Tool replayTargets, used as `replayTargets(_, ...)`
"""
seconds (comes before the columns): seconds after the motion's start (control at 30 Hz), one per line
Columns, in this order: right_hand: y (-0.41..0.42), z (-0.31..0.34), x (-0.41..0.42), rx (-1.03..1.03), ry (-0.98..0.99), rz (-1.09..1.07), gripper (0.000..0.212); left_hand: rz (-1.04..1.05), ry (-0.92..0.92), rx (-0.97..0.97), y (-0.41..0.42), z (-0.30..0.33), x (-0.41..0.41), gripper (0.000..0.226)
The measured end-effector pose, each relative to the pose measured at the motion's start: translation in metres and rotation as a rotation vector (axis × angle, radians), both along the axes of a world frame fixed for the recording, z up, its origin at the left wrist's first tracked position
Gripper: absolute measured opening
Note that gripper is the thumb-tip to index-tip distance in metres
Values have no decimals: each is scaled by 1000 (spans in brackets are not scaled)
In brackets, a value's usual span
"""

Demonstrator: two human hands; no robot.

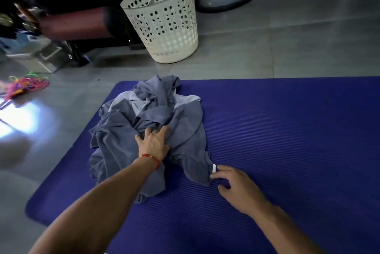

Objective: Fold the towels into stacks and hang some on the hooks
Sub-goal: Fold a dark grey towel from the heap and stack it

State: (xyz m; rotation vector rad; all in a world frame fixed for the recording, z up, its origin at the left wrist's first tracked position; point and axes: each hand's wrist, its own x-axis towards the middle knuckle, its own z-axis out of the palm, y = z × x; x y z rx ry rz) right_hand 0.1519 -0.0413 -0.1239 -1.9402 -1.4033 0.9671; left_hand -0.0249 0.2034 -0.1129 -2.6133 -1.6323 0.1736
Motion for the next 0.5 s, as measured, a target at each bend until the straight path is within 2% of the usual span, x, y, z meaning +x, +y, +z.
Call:
replayTargets(0.07, -12, 1, 9, -10, -20, -17, 37, -15, -28, 21, 2, 1, 8, 47)
replayTargets(0.17, -30, -2, 24, -38, -41, -47, 35, -48, -193, 94, -12, 3, 29, 34)
replayTargets(0.27, -36, 1, 38, 12, 107, -207, 31, -226, -289, 80, -57, 11, 53, 24)
replayTargets(0.33, -30, 13, 41, 52, 405, -365, 32, -409, -406, 93, -101, 14, 64, 25)
replayTargets(0.43, -17, 31, 45, 74, 1052, -495, 42, -591, -727, 107, -161, 19, 76, 27)
replayTargets(0.47, -15, 34, 49, 97, 1178, -514, 41, -619, -800, 88, -174, 23, 78, 24)
replayTargets(0.5, -14, 37, 53, 123, 1223, -520, 40, -639, -836, 70, -185, 26, 76, 24)
